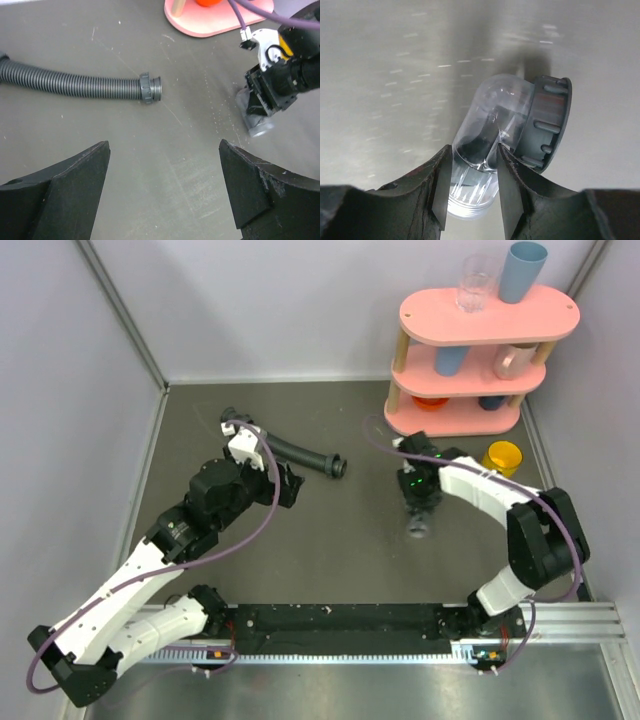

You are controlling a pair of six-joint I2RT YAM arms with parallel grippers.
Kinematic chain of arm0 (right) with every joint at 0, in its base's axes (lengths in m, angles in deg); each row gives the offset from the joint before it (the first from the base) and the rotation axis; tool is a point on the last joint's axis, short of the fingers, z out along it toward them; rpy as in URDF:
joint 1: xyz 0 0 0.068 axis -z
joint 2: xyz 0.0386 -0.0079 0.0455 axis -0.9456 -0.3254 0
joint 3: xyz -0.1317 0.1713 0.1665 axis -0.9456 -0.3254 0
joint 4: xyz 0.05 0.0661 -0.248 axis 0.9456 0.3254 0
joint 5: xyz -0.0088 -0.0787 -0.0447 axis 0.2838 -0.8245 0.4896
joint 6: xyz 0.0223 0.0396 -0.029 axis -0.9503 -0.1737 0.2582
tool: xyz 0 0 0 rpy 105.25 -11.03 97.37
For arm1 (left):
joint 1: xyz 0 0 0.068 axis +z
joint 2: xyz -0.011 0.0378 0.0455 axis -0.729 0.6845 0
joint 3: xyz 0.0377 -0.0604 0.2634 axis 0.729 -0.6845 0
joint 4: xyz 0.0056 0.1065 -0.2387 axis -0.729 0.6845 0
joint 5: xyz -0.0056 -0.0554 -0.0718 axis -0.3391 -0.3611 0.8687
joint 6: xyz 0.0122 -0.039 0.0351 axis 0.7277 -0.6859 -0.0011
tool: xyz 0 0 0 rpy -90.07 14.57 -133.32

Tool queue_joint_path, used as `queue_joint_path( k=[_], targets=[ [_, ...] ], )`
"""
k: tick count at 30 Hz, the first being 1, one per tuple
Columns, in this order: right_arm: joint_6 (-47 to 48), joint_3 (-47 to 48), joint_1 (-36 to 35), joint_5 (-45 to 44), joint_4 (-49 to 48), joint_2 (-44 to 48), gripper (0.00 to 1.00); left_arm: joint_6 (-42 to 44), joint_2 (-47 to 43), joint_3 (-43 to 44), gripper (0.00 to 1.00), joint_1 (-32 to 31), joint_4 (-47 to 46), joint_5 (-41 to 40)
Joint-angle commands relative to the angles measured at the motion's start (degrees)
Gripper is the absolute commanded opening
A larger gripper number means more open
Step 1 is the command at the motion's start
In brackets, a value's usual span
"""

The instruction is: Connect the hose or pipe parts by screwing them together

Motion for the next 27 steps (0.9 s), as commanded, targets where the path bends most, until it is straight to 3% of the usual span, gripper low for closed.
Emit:
queue_joint_path(
  k=[1, 7, 10, 20, 27],
  targets=[
    [-5.1, 2.9, -11.4, 4.2, -5.5, -1.6, 0.38, -8.7, -0.5, 0.0, 0.94, 0.0, 4.5, -3.6],
    [-7.6, 5.3, -23.4, 3.2, -11.9, -7.5, 0.36, -13.6, -3.8, -1.9, 0.93, 0.7, 10.9, -3.7],
    [-7.2, 6.3, -27.9, 1.8, -12.2, -9.0, 0.41, -14.8, -5.0, -2.6, 0.93, 1.1, 12.7, -2.3],
    [-10.9, -2.5, -28.6, 4.4, -16.6, 0.9, 0.77, -16.8, -6.2, -5.3, 0.93, 1.6, 13.6, 0.1],
    [-17.2, -5.2, -30.5, 0.1, -15.6, 4.8, 0.78, -16.6, -5.3, -5.2, 0.93, 2.7, 13.3, 1.2]
  ],
)
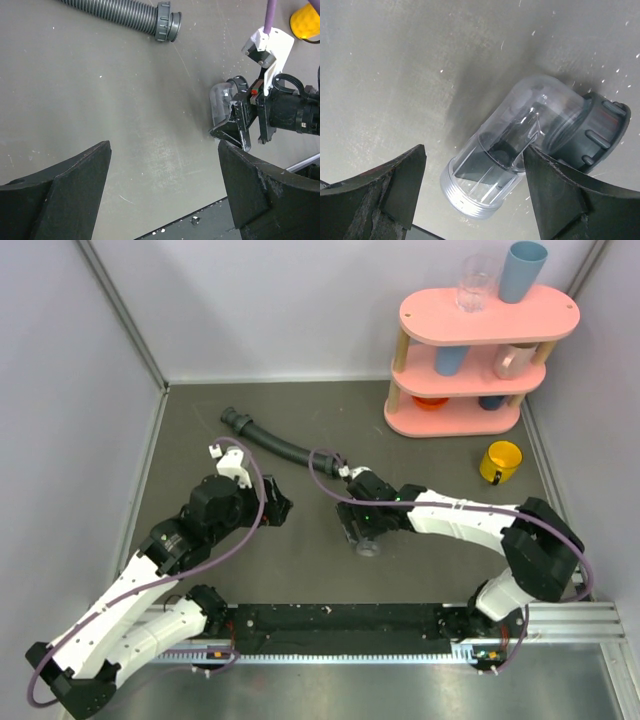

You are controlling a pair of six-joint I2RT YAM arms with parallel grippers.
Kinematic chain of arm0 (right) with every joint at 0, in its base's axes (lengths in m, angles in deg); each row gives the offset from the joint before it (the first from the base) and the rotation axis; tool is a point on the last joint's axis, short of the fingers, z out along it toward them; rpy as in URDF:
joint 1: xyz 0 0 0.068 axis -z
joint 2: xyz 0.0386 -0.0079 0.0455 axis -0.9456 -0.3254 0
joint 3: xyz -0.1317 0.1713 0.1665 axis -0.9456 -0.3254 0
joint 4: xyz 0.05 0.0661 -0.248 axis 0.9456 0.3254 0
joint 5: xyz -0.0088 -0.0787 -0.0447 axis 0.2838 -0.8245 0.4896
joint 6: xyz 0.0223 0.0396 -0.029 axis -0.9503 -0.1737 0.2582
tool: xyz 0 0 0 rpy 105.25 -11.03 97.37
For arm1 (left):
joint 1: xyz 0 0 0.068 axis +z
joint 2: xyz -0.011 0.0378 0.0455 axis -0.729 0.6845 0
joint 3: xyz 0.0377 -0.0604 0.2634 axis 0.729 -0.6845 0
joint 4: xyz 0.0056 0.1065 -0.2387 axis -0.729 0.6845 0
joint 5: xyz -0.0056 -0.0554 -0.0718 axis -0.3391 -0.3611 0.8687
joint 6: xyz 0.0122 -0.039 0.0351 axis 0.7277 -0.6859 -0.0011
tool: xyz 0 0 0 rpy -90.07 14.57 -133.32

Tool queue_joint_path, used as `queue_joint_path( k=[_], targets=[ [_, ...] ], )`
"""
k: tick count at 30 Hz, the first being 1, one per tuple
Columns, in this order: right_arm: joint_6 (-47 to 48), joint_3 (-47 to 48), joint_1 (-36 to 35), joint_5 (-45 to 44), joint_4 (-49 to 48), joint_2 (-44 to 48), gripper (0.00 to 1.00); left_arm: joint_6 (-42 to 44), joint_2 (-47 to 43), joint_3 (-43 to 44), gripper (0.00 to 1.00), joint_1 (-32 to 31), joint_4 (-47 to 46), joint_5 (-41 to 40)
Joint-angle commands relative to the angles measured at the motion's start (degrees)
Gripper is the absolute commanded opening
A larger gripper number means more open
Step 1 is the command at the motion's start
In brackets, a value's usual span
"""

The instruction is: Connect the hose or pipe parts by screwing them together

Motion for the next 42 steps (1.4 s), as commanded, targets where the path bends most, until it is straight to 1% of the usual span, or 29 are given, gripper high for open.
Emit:
queue_joint_path(
  k=[1, 3, 9, 10, 12, 13, 16, 17, 22, 28, 30, 33, 35, 36, 38, 39, 41, 42],
  targets=[
    [-5.8, -0.4, -1.7, -4.0, 0.0, 3.9, 0.77, -0.5, 0.3, -0.3, 0.93, 0.7, -0.9, 1.8],
    [-6.7, 0.6, -1.9, -5.2, 2.2, 5.9, 0.77, -0.6, 0.5, -0.4, 0.93, 0.8, -0.8, 1.9],
    [-14.8, 5.1, -2.0, -11.8, 9.9, 8.6, 0.77, -0.5, 0.4, -0.7, 0.93, 1.2, -0.8, 2.5],
    [-18.2, 5.2, -2.0, -12.4, 11.7, 8.9, 0.77, -0.4, 0.4, -0.7, 0.93, 1.3, -0.8, 2.6],
    [-22.1, 4.2, -2.0, -13.5, 12.8, 9.9, 0.76, -0.3, 0.3, -0.7, 0.93, 1.3, -0.8, 2.6],
    [-26.5, 3.5, -2.1, -14.3, 13.1, 10.4, 0.75, -0.3, 0.3, -0.8, 0.93, 1.3, -0.7, 2.7],
    [-33.2, -0.8, -2.2, -15.1, 13.1, 11.5, 0.75, 0.1, -0.2, -1.1, 0.93, 1.4, -0.8, 2.2],
    [-34.2, -1.4, -2.4, -15.2, 12.3, 11.8, 0.75, 0.1, -0.6, -1.4, 0.93, 1.4, -1.0, 2.0],
    [-35.8, -4.1, -4.8, -13.2, 6.8, 11.7, 0.75, -0.2, -1.2, -3.2, 0.93, 1.5, -2.4, 3.0],
    [-36.9, -5.7, -6.2, -12.3, 2.5, 7.6, 0.75, -0.2, -0.4, -3.4, 0.93, 1.6, -2.4, 3.4],
    [-35.9, -6.0, -6.1, -12.5, 1.5, 6.1, 0.71, -0.1, -0.6, -3.3, 0.93, 1.6, -2.5, 3.4],
    [-34.8, -6.2, -6.1, -12.4, 0.9, 4.6, 0.62, 0.2, -0.5, -2.9, 0.93, 1.7, -2.3, 3.9],
    [-34.0, -6.4, -6.1, -12.8, 0.4, 4.0, 0.59, 0.5, -0.5, -2.7, 0.92, 1.9, -2.2, 4.3],
    [-32.7, -6.5, -6.1, -13.0, 0.3, 3.7, 0.54, 0.7, -0.4, -2.5, 0.92, 1.9, -2.1, 4.4],
    [-30.6, -6.1, -6.1, -13.4, 0.0, 3.5, 0.47, 1.0, -0.1, -2.3, 0.92, 2.0, -1.8, 4.8],
    [-28.0, -5.9, -6.1, -14.2, -0.1, 3.8, 0.4, 1.0, -0.2, -2.0, 0.92, 2.1, -1.8, 5.2],
    [-23.1, -5.3, -6.2, -14.3, -1.2, 4.7, 0.35, 1.3, 0.0, -1.7, 0.91, 2.6, -1.8, 7.3],
    [-16.3, -5.1, -6.1, -14.0, -1.7, 6.5, 0.32, 1.5, 0.2, -1.1, 0.91, 2.7, -1.6, 7.7]
  ],
)
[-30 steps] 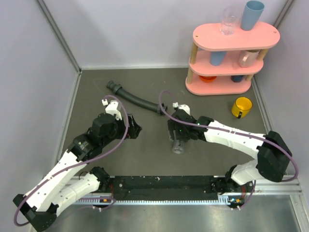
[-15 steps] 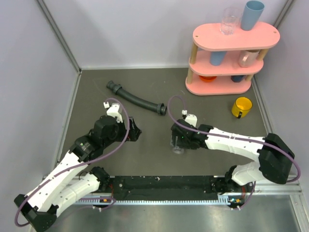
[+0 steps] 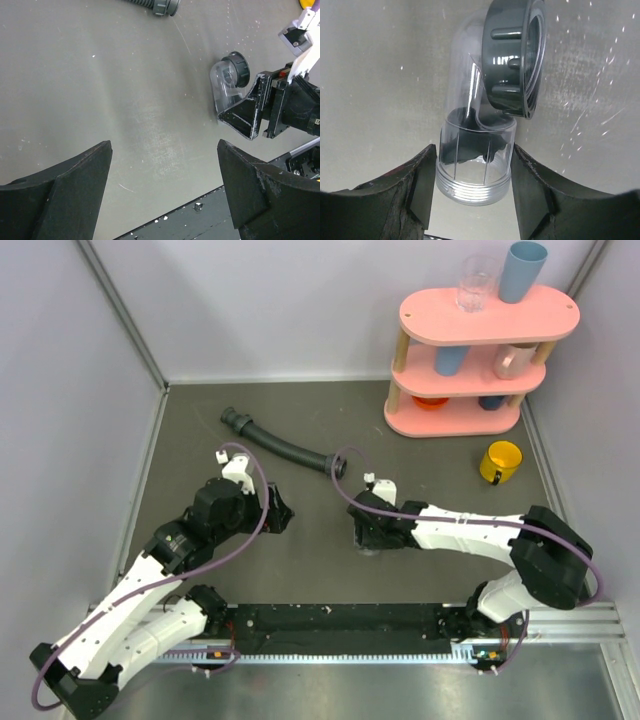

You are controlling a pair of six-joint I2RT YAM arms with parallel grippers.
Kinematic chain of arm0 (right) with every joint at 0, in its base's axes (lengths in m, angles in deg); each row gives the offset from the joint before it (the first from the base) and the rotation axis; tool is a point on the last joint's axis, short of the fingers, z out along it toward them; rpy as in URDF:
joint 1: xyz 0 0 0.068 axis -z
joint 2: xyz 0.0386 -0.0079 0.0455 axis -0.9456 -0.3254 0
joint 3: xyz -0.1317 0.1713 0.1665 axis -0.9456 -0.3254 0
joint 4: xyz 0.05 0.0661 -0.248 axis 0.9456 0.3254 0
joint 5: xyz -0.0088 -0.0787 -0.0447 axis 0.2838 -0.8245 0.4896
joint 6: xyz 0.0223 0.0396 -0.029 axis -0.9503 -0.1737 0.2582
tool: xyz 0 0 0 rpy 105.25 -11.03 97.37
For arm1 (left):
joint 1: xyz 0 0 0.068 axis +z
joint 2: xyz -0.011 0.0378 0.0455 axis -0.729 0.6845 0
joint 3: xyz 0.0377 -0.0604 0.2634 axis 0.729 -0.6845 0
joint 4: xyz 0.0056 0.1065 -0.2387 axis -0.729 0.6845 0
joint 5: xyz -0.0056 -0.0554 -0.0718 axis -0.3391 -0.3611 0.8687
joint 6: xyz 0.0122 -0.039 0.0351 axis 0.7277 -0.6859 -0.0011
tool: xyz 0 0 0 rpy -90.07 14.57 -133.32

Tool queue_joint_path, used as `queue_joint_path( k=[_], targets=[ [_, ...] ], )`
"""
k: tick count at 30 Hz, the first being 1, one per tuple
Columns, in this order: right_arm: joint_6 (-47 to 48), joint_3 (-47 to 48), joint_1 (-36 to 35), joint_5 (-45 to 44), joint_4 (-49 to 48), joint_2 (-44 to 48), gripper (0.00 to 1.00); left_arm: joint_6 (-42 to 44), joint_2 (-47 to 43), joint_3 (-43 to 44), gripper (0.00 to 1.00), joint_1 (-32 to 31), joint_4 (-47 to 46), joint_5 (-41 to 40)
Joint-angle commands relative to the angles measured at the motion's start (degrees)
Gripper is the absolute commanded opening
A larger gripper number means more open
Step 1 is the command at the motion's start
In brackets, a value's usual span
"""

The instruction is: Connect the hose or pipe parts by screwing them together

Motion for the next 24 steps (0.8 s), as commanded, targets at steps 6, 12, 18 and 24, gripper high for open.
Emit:
queue_joint_path(
  k=[6, 12, 18, 24],
  targets=[
    [38.2, -0.2, -0.7, 9.9, -9.0, 14.2, 0.26, 2.7, 2.9, 6.5, 0.88, 2.2, -1.1, 13.4],
    [53.0, -3.6, -0.7, 27.9, -13.7, 29.0, 0.26, 4.0, 4.6, 10.2, 0.84, 2.8, -1.7, 22.9],
    [64.0, -6.8, -0.7, 36.4, -17.9, 37.7, 0.24, 0.8, 6.4, 9.5, 0.8, 3.1, -8.1, 39.4],
    [66.7, -4.9, -0.7, 42.9, -17.4, 36.9, 0.23, -1.0, 9.1, 6.1, 0.76, 3.0, -15.9, 51.7]
  ],
)
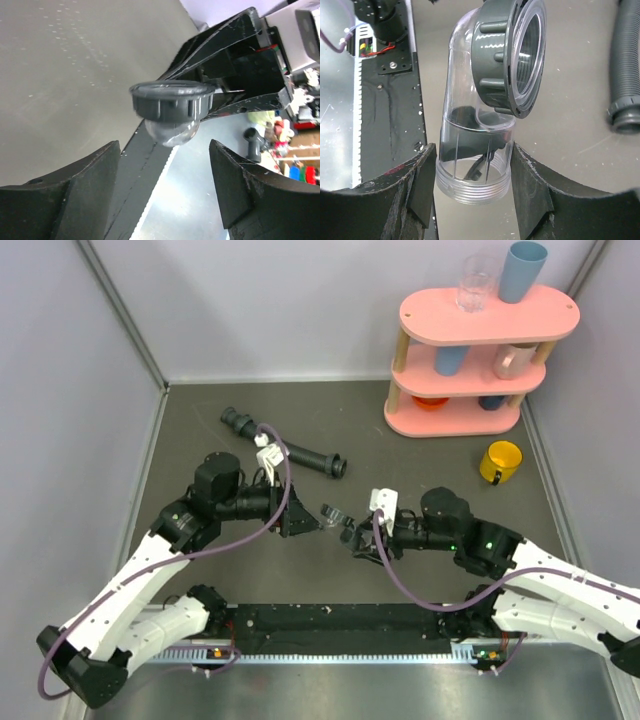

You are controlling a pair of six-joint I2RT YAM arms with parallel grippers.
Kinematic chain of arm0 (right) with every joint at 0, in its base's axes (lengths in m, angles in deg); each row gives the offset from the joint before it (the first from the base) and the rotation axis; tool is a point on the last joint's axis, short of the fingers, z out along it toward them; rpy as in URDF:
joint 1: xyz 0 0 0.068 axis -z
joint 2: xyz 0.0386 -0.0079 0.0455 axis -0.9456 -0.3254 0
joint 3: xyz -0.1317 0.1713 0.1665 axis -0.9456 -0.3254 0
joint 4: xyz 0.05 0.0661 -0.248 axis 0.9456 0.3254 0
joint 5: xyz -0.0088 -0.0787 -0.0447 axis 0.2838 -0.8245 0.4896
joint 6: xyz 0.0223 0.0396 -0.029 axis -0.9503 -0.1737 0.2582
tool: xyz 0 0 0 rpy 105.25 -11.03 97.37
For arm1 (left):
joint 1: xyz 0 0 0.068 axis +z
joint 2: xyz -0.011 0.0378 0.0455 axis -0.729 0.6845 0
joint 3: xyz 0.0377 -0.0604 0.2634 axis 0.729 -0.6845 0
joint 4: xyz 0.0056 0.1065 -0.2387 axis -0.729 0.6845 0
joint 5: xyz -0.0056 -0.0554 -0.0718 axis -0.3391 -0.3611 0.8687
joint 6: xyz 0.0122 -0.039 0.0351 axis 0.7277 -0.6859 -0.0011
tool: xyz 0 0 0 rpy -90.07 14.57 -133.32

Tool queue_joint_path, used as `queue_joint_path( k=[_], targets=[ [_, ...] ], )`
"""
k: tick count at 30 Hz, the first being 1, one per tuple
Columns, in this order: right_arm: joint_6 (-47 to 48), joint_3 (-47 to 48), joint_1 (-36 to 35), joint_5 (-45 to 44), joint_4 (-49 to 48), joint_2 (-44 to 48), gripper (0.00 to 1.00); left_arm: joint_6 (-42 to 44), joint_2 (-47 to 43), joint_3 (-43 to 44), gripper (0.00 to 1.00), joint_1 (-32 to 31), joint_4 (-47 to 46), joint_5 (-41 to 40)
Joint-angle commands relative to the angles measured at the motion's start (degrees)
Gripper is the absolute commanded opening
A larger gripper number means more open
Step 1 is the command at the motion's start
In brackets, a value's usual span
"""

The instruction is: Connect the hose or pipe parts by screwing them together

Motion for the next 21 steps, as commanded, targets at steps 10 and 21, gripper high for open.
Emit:
queue_joint_path(
  k=[10, 21],
  targets=[
    [3.9, 3.9, -0.7, 5.8, -4.8, -2.6, 0.18, -6.1, 1.7, -6.4, 0.68, 0.1, -15.0, 12.4],
    [1.3, 2.1, -0.7, 6.1, -5.7, -4.9, 0.14, -9.8, 6.8, -7.0, 0.65, 0.2, -20.4, 11.3]
  ],
)
